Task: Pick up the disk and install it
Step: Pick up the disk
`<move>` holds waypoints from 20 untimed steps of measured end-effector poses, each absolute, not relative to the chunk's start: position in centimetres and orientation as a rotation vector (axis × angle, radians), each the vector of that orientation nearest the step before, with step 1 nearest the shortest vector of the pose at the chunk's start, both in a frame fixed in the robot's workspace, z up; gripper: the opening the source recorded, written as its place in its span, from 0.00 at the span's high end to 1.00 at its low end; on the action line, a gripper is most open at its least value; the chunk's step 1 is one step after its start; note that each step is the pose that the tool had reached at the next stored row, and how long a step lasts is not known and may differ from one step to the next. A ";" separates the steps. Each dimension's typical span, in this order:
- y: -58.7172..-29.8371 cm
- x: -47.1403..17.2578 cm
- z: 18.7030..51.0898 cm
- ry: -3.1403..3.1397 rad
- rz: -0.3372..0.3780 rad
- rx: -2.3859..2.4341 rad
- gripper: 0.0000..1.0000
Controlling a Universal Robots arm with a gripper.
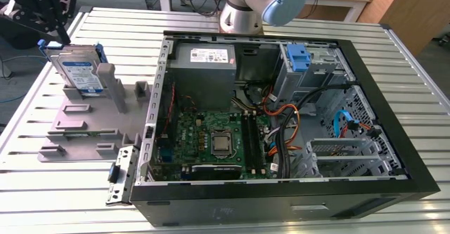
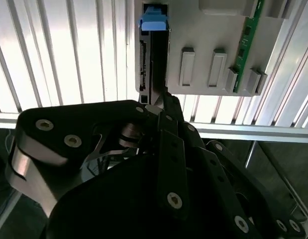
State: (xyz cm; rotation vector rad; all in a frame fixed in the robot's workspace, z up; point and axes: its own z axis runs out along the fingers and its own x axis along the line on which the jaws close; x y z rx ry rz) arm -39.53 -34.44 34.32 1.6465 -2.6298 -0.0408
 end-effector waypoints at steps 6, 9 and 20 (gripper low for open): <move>-34.4 -39.5 34.3 -2.538 -0.038 1.782 0.89; -34.4 -39.5 34.3 -2.492 -0.036 1.846 0.89; -34.4 -39.5 34.1 -2.350 -0.034 2.025 0.89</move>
